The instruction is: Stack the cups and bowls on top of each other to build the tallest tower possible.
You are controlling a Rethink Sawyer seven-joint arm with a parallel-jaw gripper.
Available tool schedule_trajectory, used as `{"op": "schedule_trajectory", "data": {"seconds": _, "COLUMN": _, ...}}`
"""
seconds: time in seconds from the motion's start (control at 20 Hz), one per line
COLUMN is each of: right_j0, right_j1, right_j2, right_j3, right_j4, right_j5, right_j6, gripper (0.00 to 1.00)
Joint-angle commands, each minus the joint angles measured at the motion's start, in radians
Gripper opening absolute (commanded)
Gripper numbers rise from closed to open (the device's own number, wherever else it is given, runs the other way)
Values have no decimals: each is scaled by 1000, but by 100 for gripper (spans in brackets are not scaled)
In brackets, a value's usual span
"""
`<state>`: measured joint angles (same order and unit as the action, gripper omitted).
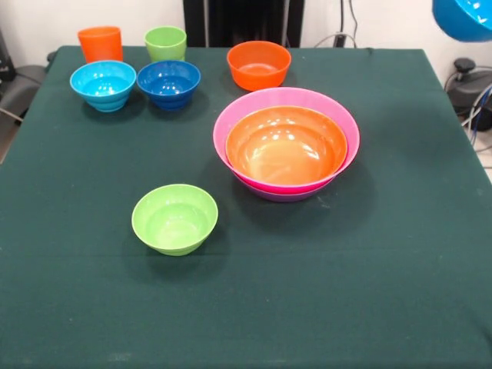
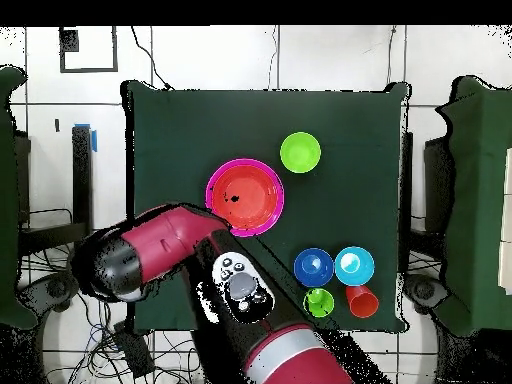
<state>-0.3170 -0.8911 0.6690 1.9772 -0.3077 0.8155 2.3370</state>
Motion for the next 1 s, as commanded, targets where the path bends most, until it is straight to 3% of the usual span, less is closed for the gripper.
{"op": "schedule_trajectory", "data": {"seconds": 0.05, "right_j0": -88, "right_j1": 117, "right_j2": -60, "right_j3": -21, "right_j4": -15, "right_j5": -26, "right_j6": -56, "gripper": 0}}
{"op": "schedule_trajectory", "data": {"seconds": 0.2, "right_j0": -118, "right_j1": 139, "right_j2": -57, "right_j3": -58, "right_j4": -47, "right_j5": 19, "right_j6": -109, "gripper": 0}}
{"op": "schedule_trajectory", "data": {"seconds": 0.6, "right_j0": -168, "right_j1": 135, "right_j2": -21, "right_j3": -210, "right_j4": -79, "right_j5": 259, "right_j6": -230, "gripper": 0}}
{"op": "schedule_trajectory", "data": {"seconds": 1.0, "right_j0": -206, "right_j1": 233, "right_j2": -6, "right_j3": -414, "right_j4": -211, "right_j5": 393, "right_j6": -359, "gripper": 0}}
